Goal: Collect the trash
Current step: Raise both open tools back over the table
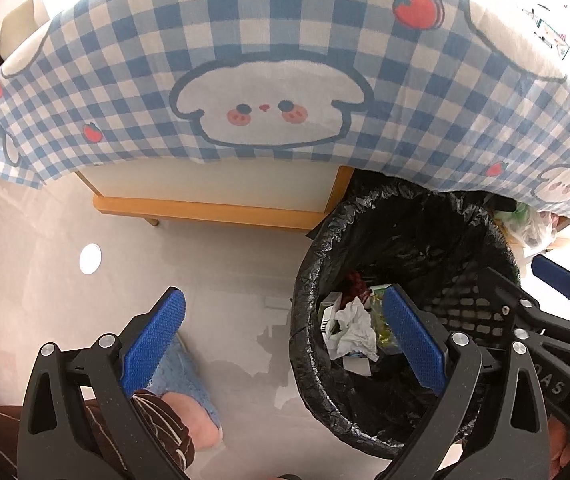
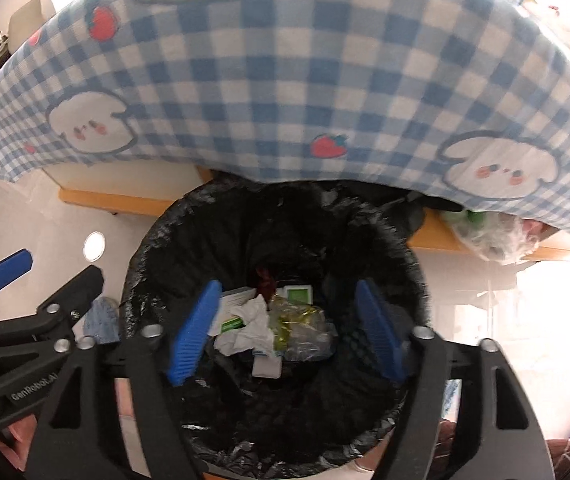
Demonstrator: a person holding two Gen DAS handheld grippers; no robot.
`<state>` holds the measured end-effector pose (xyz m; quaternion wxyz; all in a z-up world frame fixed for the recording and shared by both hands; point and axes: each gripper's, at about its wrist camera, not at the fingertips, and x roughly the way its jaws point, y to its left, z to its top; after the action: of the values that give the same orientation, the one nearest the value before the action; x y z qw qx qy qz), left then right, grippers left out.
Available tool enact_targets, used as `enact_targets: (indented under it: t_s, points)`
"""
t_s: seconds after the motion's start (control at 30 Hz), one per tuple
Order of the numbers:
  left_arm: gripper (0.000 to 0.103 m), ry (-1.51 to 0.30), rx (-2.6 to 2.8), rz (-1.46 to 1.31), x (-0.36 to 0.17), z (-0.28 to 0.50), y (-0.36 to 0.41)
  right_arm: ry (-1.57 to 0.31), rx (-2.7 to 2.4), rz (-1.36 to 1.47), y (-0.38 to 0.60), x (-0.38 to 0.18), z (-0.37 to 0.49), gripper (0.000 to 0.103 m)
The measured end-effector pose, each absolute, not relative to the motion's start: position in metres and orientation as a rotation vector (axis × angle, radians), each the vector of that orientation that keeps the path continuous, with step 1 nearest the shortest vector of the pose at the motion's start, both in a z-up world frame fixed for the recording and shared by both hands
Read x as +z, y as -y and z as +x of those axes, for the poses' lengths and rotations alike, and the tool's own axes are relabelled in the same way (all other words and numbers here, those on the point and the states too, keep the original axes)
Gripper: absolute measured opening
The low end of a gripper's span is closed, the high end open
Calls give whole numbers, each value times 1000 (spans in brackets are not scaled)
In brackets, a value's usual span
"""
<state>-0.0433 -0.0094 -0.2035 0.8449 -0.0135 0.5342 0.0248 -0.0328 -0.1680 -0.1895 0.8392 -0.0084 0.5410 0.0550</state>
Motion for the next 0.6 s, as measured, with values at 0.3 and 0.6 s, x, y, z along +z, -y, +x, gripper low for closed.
enact_targets:
  t_s: [0.3, 0.6]
  points:
    - [97, -1095, 56, 7, -170, -42, 12, -1085, 56, -30, 183, -142, -32, 88]
    - [97, -1080, 44, -1, -131, -44, 10, -1025, 37, -23, 195, -95, -42, 94]
